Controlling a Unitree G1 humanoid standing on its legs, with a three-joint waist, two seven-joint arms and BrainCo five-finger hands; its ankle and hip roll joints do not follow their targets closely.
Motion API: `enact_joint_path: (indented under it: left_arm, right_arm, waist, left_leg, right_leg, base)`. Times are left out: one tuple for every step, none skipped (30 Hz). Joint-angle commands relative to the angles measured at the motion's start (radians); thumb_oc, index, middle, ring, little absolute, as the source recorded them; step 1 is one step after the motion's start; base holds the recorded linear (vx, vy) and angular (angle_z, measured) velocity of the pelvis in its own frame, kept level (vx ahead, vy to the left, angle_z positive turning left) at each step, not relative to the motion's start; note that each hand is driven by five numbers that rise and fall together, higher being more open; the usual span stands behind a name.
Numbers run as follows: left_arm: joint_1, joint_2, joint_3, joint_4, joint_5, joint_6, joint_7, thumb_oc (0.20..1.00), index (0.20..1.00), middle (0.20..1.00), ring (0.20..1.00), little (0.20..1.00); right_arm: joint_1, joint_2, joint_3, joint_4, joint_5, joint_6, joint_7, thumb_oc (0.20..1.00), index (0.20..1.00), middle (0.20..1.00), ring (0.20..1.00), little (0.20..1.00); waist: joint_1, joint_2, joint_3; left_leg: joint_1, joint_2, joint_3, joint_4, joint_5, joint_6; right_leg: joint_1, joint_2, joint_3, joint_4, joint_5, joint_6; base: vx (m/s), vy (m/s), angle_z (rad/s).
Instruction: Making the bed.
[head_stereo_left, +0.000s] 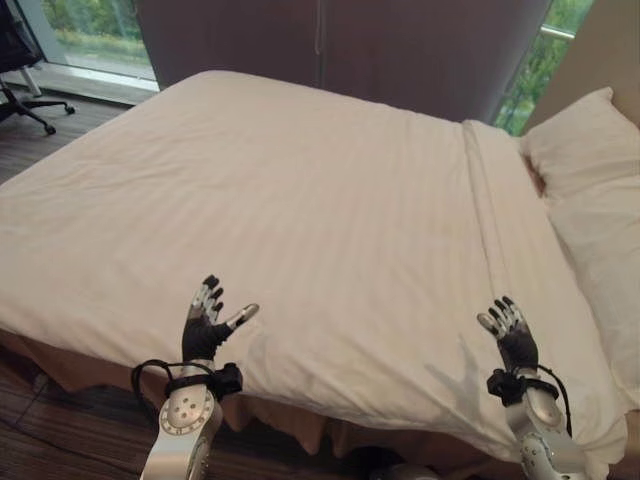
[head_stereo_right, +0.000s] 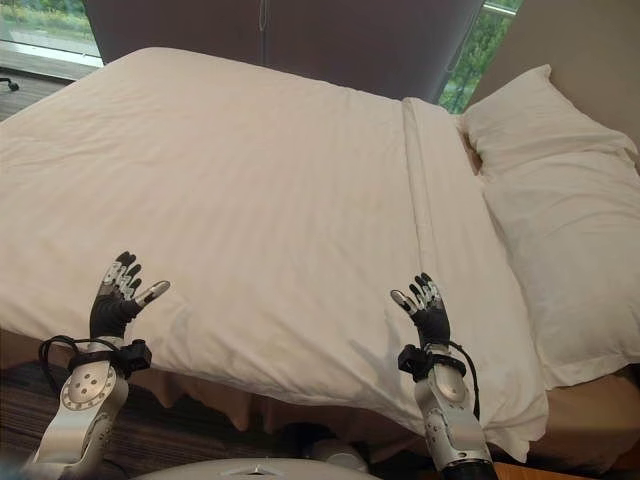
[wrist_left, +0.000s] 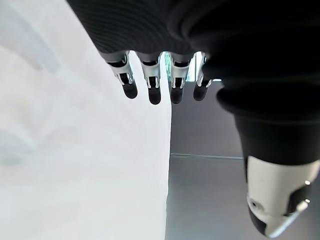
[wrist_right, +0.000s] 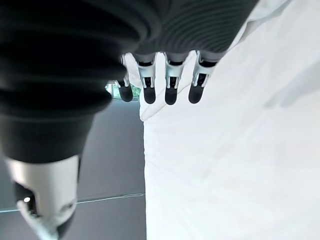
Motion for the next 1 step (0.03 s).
enact_joint_path:
  left_arm:
    - [-0.016, 0.078, 0.008, -0.021, 0.035, -0.058, -0.003, 1.000, 1.000, 1.000, 1.000, 1.000]
  right_arm:
    - [-0.054, 0.002, -0.016, -0.006, -0.012, -0.028, -0.012, 1.000, 1.000, 1.000, 1.000, 1.000]
  waist:
    - [-0.018, -0.029, -0.011]
  left_leg:
    - [-0.084, 0.057, -0.080, 0.007, 0.037, -0.011]
  right_leg:
    - [0.075, -0.089, 0.015, 0.018, -0.115, 0.078]
  base:
    - [-0.01, -0.005, -0.04]
